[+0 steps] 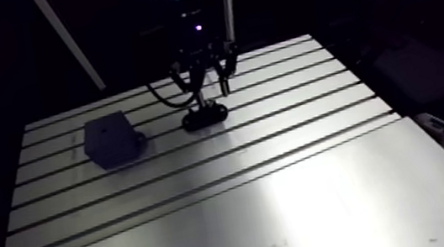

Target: Pick up the M10 bolt and insert it into the hole until fully seated.

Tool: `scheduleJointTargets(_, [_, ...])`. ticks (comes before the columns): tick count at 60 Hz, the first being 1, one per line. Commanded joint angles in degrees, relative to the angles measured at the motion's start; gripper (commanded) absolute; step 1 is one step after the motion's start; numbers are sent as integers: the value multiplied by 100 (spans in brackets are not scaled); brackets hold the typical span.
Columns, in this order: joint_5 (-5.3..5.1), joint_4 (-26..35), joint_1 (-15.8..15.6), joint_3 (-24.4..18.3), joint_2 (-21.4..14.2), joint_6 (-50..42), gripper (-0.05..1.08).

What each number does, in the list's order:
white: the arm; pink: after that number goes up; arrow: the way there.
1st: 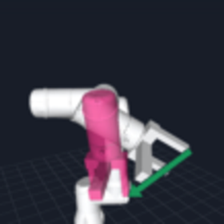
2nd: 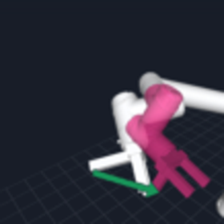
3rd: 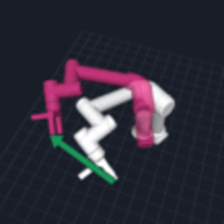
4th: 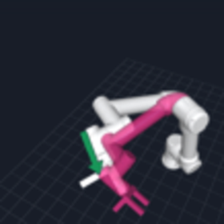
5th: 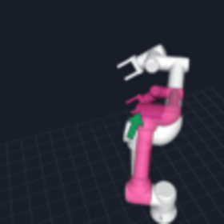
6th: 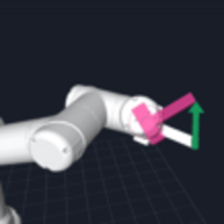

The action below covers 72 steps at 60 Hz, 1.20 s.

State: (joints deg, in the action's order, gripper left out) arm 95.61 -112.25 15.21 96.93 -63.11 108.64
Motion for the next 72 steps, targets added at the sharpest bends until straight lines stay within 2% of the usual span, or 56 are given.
scheduleJointTargets(1, [-35,-12,-24,23,6,-5,45])
scheduleJointTargets(3, [-75,-12,-27,16,6,-5,45])
scheduleJointTargets(4, [-133,-12,-27,14,6,-5,45])
scheduleJointTargets(5, [-133,-12,-27,14,6,-5,45])
scheduleJointTargets(6, [-187,-12,-27,14,6,-5,45])
scheduleJointTargets(7, [-187,-12,-27,14,6,-5,45])
scheduleJointTargets(8, [-240,-12,-19,14,6,-5,45])
scheduleJointTargets(11, [-282,-12,-18,14,6,-5,45])
scheduleJointTargets(53, [-258,-59,-9,4,32,-47,45])
scheduleJointTargets(59, [-216,-221,-2,14,66,-22,45])
scheduleJointTargets(72, [-214,-232,-1,14,67,-22,45])
